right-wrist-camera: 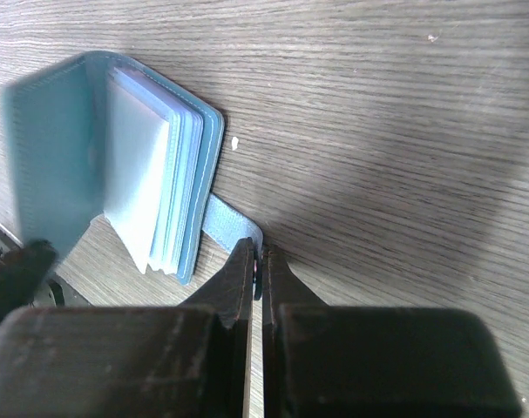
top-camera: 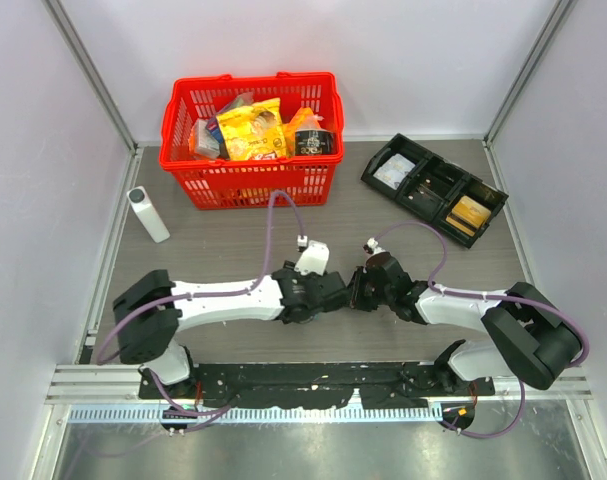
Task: Take the credit cards out of the card holder
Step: Open the card holder at the center of the board.
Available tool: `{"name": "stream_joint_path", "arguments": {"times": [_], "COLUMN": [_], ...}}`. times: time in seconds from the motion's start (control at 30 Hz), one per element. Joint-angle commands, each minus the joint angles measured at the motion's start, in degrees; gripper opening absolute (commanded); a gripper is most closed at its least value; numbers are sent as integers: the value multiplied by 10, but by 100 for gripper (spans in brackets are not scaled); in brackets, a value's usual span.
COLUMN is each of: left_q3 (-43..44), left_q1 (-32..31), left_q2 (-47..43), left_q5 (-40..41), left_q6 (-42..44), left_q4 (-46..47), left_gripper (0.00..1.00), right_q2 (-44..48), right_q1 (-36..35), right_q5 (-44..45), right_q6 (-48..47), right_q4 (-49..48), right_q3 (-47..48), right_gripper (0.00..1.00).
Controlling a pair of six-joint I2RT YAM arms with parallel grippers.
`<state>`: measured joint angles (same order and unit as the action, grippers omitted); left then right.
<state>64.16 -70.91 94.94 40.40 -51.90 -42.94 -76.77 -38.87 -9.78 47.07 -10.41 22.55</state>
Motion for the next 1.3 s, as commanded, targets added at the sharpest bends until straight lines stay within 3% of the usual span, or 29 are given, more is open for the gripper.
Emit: {"name": "stream_joint_path", "arguments": {"times": [0.0,0.27,0.7,0.8,1.03,1.27], "left_q3": [-31,-119,-217,-240,-249,-252], "left_q1": [45,126,184,183,181,177], "left_q2": [-50,-77,-109,-135,-158,-161], "left_q5": [0,-64,-177,-197,-205,-213], "left_q6": [0,-5,-64,-87,-95,-108], "left_q4": [14,74,156,178,191,204], "left_gripper": [52,34,34,30,24,23], "right_q2": [3,-9,-18,-7,50,110], "right_q1": [3,4,4,4,-1,-55], "right_q5": [6,5,27,34,50,142], "right_q6": [-13,-16,-42,-61,-85,-51], "right_q4": [14,16,57,89,176,182], "right_q3": [6,16,48,67,133,151], "right_gripper": [1,1,5,13,46,61]}}
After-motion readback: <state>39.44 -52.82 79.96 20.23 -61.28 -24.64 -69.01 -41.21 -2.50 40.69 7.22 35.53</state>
